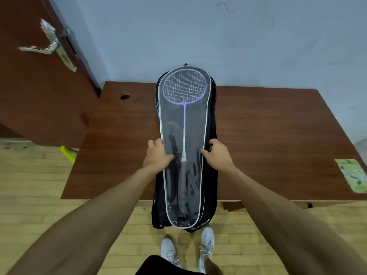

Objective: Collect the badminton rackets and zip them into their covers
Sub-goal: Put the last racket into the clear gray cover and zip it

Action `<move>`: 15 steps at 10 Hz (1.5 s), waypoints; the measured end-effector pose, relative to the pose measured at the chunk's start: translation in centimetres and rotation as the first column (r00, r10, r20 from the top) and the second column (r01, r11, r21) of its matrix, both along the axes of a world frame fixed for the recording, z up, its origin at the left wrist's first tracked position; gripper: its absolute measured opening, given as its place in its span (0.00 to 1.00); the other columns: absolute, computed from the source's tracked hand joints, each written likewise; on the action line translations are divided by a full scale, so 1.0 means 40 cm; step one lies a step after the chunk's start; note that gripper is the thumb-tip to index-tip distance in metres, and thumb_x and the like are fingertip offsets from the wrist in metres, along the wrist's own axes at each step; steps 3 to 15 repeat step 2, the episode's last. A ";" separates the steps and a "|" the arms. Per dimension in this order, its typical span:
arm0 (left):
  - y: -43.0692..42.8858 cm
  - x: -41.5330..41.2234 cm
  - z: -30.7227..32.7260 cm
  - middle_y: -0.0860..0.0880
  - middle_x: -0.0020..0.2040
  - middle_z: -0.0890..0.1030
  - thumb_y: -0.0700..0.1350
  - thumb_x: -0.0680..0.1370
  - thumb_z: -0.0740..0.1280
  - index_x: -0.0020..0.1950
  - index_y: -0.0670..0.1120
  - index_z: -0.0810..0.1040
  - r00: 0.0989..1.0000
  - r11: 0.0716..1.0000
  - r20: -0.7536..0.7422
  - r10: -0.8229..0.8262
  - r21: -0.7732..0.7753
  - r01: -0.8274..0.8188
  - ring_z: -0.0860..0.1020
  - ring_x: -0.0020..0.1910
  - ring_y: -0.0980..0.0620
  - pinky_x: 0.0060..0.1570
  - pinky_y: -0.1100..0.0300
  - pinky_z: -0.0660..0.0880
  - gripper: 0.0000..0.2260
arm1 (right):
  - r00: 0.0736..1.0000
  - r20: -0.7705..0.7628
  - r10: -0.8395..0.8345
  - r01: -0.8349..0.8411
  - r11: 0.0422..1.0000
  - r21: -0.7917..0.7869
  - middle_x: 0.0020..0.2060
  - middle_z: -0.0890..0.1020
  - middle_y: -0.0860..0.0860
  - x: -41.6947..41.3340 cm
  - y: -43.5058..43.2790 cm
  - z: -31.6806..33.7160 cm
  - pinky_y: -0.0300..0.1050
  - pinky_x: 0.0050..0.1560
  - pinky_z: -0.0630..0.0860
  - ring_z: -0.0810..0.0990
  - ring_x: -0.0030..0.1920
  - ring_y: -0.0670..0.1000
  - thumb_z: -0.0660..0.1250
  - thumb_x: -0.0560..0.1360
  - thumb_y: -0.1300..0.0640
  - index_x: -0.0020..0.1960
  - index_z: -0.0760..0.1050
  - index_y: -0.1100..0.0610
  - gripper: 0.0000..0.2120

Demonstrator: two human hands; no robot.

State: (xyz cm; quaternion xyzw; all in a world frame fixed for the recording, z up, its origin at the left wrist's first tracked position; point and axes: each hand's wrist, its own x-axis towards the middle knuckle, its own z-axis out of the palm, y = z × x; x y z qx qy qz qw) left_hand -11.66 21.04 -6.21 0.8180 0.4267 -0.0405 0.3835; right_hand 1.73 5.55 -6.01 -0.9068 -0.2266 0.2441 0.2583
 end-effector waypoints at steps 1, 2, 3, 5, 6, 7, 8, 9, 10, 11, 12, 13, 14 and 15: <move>0.030 -0.001 0.026 0.46 0.62 0.69 0.45 0.74 0.68 0.63 0.48 0.74 0.989 0.989 -0.027 -0.146 0.029 0.146 0.71 0.62 0.46 0.63 0.50 0.71 0.18 | 0.991 0.085 0.103 -0.097 0.992 -0.076 0.56 0.75 0.57 -0.004 -0.015 0.032 0.48 0.52 0.73 0.76 0.55 0.58 0.62 0.76 0.55 0.61 0.72 0.60 0.15; 0.026 0.009 0.088 0.45 0.60 0.77 0.42 0.76 0.65 0.61 0.46 0.77 0.954 0.951 -0.045 -0.296 0.083 0.298 0.76 0.60 0.45 0.59 0.55 0.73 0.14 | 0.966 0.124 0.226 -0.211 0.970 -0.125 0.54 0.78 0.58 -0.006 -0.022 0.073 0.48 0.54 0.74 0.76 0.56 0.59 0.60 0.74 0.59 0.57 0.76 0.60 0.13; 0.026 0.009 0.088 0.45 0.60 0.77 0.42 0.76 0.65 0.61 0.46 0.77 0.954 0.951 -0.045 -0.296 0.083 0.298 0.76 0.60 0.45 0.59 0.55 0.73 0.14 | 0.966 0.124 0.226 -0.211 0.970 -0.125 0.54 0.78 0.58 -0.006 -0.022 0.073 0.48 0.54 0.74 0.76 0.56 0.59 0.60 0.74 0.59 0.57 0.76 0.60 0.13; 0.026 0.009 0.088 0.45 0.60 0.77 0.42 0.76 0.65 0.61 0.46 0.77 0.954 0.951 -0.045 -0.296 0.083 0.298 0.76 0.60 0.45 0.59 0.55 0.73 0.14 | 0.966 0.124 0.226 -0.211 0.970 -0.125 0.54 0.78 0.58 -0.006 -0.022 0.073 0.48 0.54 0.74 0.76 0.56 0.59 0.60 0.74 0.59 0.57 0.76 0.60 0.13; 0.026 0.009 0.088 0.45 0.60 0.77 0.42 0.76 0.65 0.61 0.46 0.77 0.954 0.951 -0.045 -0.296 0.083 0.298 0.76 0.60 0.45 0.59 0.55 0.73 0.14 | 0.966 0.124 0.226 -0.211 0.970 -0.125 0.54 0.78 0.58 -0.006 -0.022 0.073 0.48 0.54 0.74 0.76 0.56 0.59 0.60 0.74 0.59 0.57 0.76 0.60 0.13; 0.026 0.009 0.088 0.45 0.60 0.77 0.42 0.76 0.65 0.61 0.46 0.77 0.954 0.951 -0.045 -0.296 0.083 0.298 0.76 0.60 0.45 0.59 0.55 0.73 0.14 | 0.966 0.124 0.226 -0.211 0.970 -0.125 0.54 0.78 0.58 -0.006 -0.022 0.073 0.48 0.54 0.74 0.76 0.56 0.59 0.60 0.74 0.59 0.57 0.76 0.60 0.13; 0.026 0.009 0.088 0.45 0.60 0.77 0.42 0.76 0.65 0.61 0.46 0.77 0.954 0.951 -0.045 -0.296 0.083 0.298 0.76 0.60 0.45 0.59 0.55 0.73 0.14 | 0.966 0.124 0.226 -0.211 0.970 -0.125 0.54 0.78 0.58 -0.006 -0.022 0.073 0.48 0.54 0.74 0.76 0.56 0.59 0.60 0.74 0.59 0.57 0.76 0.60 0.13; 0.026 0.009 0.088 0.45 0.60 0.77 0.42 0.76 0.65 0.61 0.46 0.77 0.954 0.951 -0.045 -0.296 0.083 0.298 0.76 0.60 0.45 0.59 0.55 0.73 0.14 | 0.966 0.124 0.226 -0.211 0.970 -0.125 0.54 0.78 0.58 -0.006 -0.022 0.073 0.48 0.54 0.74 0.76 0.56 0.59 0.60 0.74 0.59 0.57 0.76 0.60 0.13; 0.026 0.009 0.088 0.45 0.60 0.77 0.42 0.76 0.65 0.61 0.46 0.77 0.954 0.951 -0.045 -0.296 0.083 0.298 0.76 0.60 0.45 0.59 0.55 0.73 0.14 | 0.966 0.124 0.226 -0.211 0.970 -0.125 0.54 0.78 0.58 -0.006 -0.022 0.073 0.48 0.54 0.74 0.76 0.56 0.59 0.60 0.74 0.59 0.57 0.76 0.60 0.13; 0.026 0.009 0.088 0.45 0.60 0.77 0.42 0.76 0.65 0.61 0.46 0.77 0.954 0.951 -0.045 -0.296 0.083 0.298 0.76 0.60 0.45 0.59 0.55 0.73 0.14 | 0.966 0.124 0.226 -0.211 0.970 -0.125 0.54 0.78 0.58 -0.006 -0.022 0.073 0.48 0.54 0.74 0.76 0.56 0.59 0.60 0.74 0.59 0.57 0.76 0.60 0.13; 0.026 0.009 0.088 0.45 0.60 0.77 0.42 0.76 0.65 0.61 0.46 0.77 0.954 0.951 -0.045 -0.296 0.083 0.298 0.76 0.60 0.45 0.59 0.55 0.73 0.14 | 0.966 0.124 0.226 -0.211 0.970 -0.125 0.54 0.78 0.58 -0.006 -0.022 0.073 0.48 0.54 0.74 0.76 0.56 0.59 0.60 0.74 0.59 0.57 0.76 0.60 0.13; 0.026 0.009 0.088 0.45 0.60 0.77 0.42 0.76 0.65 0.61 0.46 0.77 0.954 0.951 -0.045 -0.296 0.083 0.298 0.76 0.60 0.45 0.59 0.55 0.73 0.14 | 0.966 0.124 0.226 -0.211 0.970 -0.125 0.54 0.78 0.58 -0.006 -0.022 0.073 0.48 0.54 0.74 0.76 0.56 0.59 0.60 0.74 0.59 0.57 0.76 0.60 0.13; 0.026 0.009 0.088 0.45 0.60 0.77 0.42 0.76 0.65 0.61 0.46 0.77 0.954 0.951 -0.045 -0.296 0.083 0.298 0.76 0.60 0.45 0.59 0.55 0.73 0.14 | 0.966 0.124 0.226 -0.211 0.970 -0.125 0.54 0.78 0.58 -0.006 -0.022 0.073 0.48 0.54 0.74 0.76 0.56 0.59 0.60 0.74 0.59 0.57 0.76 0.60 0.13; 0.026 0.009 0.088 0.45 0.60 0.77 0.42 0.76 0.65 0.61 0.46 0.77 0.954 0.951 -0.045 -0.296 0.083 0.298 0.76 0.60 0.45 0.59 0.55 0.73 0.14 | 0.966 0.124 0.226 -0.211 0.970 -0.125 0.54 0.78 0.58 -0.006 -0.022 0.073 0.48 0.54 0.74 0.76 0.56 0.59 0.60 0.74 0.59 0.57 0.76 0.60 0.13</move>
